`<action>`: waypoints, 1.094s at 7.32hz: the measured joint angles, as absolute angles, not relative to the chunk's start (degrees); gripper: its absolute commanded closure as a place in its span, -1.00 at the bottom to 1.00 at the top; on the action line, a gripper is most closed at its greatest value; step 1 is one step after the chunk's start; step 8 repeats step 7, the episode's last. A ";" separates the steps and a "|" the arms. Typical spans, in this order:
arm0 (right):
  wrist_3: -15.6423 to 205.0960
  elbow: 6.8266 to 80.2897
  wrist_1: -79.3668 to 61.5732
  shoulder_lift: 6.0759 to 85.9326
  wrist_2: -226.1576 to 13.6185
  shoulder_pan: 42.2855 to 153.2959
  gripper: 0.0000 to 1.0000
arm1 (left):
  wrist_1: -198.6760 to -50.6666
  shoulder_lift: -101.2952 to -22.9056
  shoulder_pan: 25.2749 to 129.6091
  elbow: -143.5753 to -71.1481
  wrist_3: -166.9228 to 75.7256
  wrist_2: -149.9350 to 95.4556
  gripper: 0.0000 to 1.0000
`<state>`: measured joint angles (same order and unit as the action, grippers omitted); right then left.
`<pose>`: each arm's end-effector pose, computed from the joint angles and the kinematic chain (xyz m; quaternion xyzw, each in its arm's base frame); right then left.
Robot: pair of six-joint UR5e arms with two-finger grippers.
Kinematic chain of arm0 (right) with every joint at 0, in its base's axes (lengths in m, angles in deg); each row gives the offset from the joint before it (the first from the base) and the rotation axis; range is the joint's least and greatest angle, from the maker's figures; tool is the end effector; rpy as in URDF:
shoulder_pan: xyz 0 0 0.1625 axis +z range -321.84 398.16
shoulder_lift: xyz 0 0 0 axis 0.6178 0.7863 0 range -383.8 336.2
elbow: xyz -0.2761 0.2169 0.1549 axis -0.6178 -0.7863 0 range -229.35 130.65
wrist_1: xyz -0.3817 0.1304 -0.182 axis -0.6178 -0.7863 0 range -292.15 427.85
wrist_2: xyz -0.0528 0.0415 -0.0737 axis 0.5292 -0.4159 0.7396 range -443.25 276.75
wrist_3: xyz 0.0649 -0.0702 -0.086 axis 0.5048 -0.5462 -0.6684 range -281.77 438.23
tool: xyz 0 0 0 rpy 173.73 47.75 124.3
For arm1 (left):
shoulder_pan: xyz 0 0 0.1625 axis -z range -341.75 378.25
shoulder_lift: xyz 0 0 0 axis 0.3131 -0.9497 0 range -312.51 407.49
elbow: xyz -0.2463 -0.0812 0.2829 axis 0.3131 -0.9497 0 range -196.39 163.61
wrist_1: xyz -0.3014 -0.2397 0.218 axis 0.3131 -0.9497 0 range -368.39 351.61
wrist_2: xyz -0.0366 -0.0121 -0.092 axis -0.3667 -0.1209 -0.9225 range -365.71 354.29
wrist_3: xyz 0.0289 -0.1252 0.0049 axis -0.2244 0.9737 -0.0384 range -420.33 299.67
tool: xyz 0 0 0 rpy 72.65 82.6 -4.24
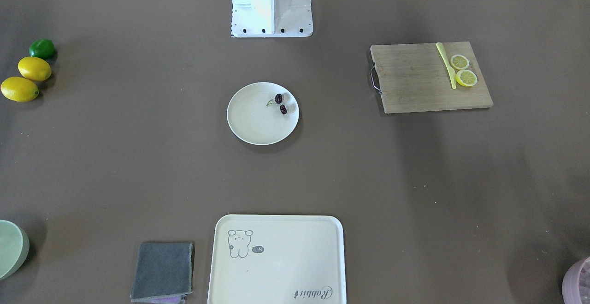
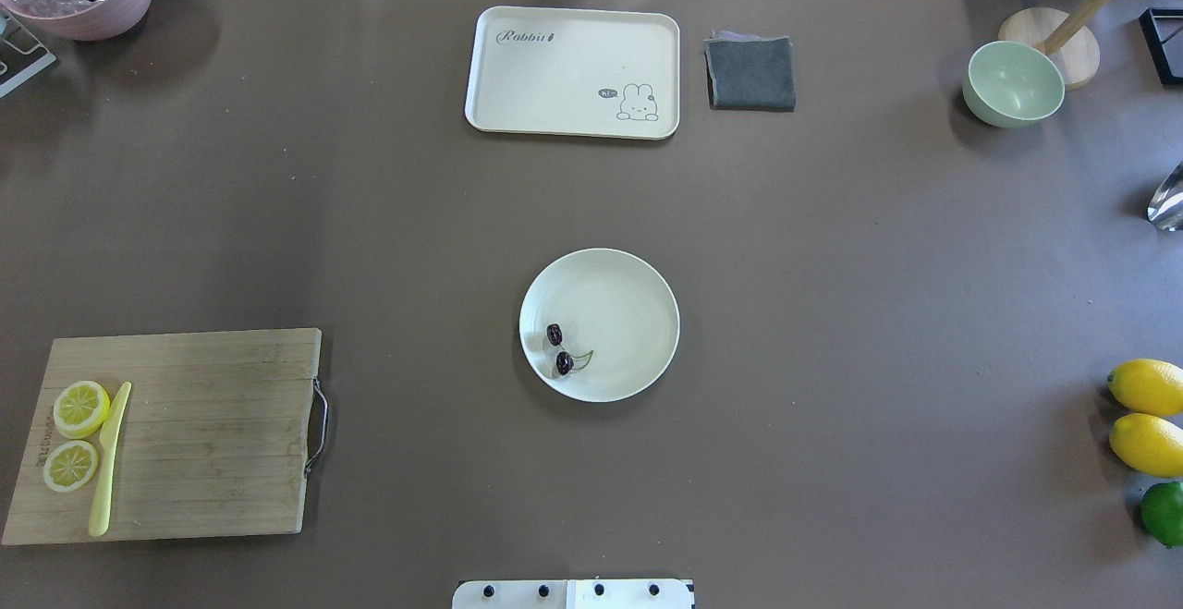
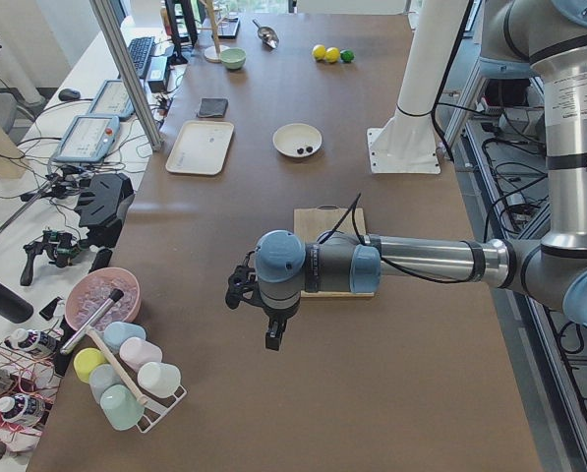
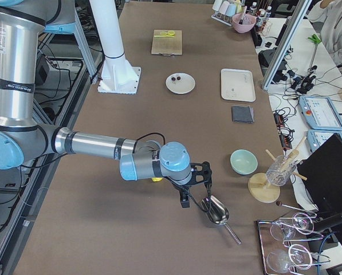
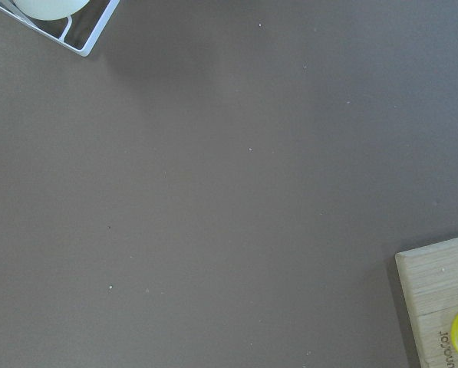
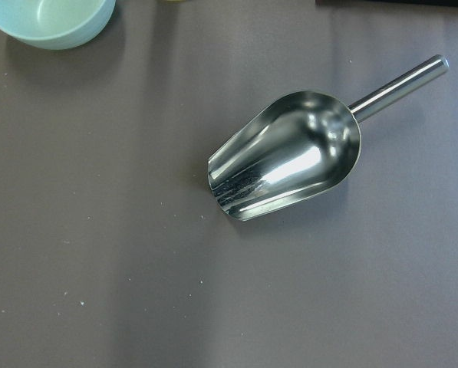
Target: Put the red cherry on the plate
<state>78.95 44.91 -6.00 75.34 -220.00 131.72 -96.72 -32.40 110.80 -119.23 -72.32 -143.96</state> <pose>0.0691 -0.4711 0.6443 0.0999 -0.3926 -0.0048 0.9143 -0.0576 -0.4533 0.6039 0.0602 0.4044 0.0789 0.9092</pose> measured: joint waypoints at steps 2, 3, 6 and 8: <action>79.00 44.94 -6.00 75.35 -220.00 131.68 -1.00 | -96.72 -32.40 110.80 -119.16 -72.31 -143.94 -0.96; 79.01 44.95 -6.01 75.38 -220.07 131.68 -1.00 | -96.72 -32.40 110.80 -119.03 -72.34 -143.90 -0.96; 79.02 44.88 -6.04 75.42 -220.06 131.68 -1.00 | -96.72 -32.45 110.80 -118.49 -72.34 -143.75 -0.96; 79.02 44.88 -6.01 75.42 -220.03 131.68 -1.00 | -96.74 -32.45 110.80 -118.53 -72.37 -143.45 -0.96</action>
